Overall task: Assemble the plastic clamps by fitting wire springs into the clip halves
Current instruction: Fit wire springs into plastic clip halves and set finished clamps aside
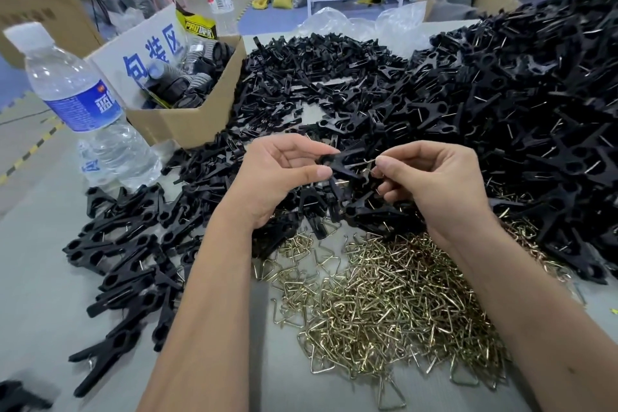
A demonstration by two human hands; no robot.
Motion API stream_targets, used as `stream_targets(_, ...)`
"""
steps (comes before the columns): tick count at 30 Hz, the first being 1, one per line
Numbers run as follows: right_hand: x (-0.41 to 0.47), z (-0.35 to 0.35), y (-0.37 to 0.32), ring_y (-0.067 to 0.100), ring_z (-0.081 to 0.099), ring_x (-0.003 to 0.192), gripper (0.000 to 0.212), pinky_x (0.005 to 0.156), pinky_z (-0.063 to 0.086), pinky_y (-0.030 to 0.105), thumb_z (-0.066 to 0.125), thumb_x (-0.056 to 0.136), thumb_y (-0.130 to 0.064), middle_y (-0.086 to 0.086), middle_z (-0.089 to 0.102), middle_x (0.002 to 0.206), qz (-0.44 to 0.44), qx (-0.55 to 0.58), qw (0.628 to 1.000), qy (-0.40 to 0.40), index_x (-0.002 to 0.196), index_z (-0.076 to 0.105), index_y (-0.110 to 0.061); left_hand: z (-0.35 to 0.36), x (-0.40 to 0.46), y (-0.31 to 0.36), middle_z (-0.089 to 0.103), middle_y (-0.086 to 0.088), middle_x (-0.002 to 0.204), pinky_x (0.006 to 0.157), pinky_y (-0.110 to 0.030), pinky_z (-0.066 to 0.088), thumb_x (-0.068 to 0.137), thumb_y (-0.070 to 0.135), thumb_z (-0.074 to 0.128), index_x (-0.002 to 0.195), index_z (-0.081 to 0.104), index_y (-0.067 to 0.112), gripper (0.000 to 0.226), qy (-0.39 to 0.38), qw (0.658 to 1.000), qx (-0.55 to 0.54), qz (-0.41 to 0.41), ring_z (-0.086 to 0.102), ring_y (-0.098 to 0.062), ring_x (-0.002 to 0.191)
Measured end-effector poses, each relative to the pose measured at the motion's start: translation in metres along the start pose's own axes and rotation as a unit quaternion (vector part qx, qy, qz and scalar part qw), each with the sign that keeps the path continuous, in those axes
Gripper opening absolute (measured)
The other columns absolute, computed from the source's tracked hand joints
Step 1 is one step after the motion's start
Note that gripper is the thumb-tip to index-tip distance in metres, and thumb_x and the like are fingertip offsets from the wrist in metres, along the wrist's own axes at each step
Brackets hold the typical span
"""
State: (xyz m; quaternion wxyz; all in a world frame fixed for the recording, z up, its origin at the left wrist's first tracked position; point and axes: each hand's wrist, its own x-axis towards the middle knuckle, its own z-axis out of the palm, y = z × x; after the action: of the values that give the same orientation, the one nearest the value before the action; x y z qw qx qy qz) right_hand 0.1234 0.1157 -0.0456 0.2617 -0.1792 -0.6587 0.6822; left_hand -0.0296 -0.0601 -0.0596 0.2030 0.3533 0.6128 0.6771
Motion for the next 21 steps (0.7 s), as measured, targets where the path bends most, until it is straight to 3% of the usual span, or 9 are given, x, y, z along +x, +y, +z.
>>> stream_targets(4, -0.001, 0.004, 0.004, 0.018, 0.069, 0.056, 0.007, 0.052, 0.055, 0.023, 0.08, 0.086, 0.001, 0.013, 0.076, 0.074, 0.013, 0.008, 1.0, 0.003, 0.083, 0.077, -0.004, 0.011, 0.0, 0.001, 0.079, -0.016, 0.104, 0.084, -0.031, 0.061, 0.073, -0.001, 0.088, 0.101, 0.081, 0.013, 0.032, -0.036, 0.999, -0.007, 0.012, 0.077, -0.026, 0.095)
stream_targets(9, -0.002, 0.005, 0.005, 0.016, 0.067, 0.055, 0.008, 0.051, 0.053, 0.022, 0.081, 0.086, -0.001, 0.011, 0.076, 0.072, 0.019, 0.016, 1.0, 0.013, 0.081, 0.078, -0.007, 0.017, 0.0, 0.003, 0.079, -0.015, 0.098, 0.074, -0.025, 0.06, 0.075, -0.007, 0.084, 0.099, 0.08, 0.011, 0.031, -0.016, 1.0, -0.01, 0.017, 0.078, -0.023, 0.087)
stream_targets(21, 0.001, 0.005, 0.009, 0.017, 0.067, 0.053, 0.007, 0.05, 0.053, 0.022, 0.083, 0.084, -0.003, 0.012, 0.075, 0.071, -0.003, 0.028, 0.999, 0.028, 0.084, 0.076, -0.005, 0.025, 0.002, 0.002, 0.079, -0.016, 0.096, 0.079, -0.03, 0.061, 0.071, -0.007, 0.086, 0.099, 0.079, 0.004, 0.031, 0.003, 1.0, 0.018, 0.017, 0.078, -0.025, 0.088)
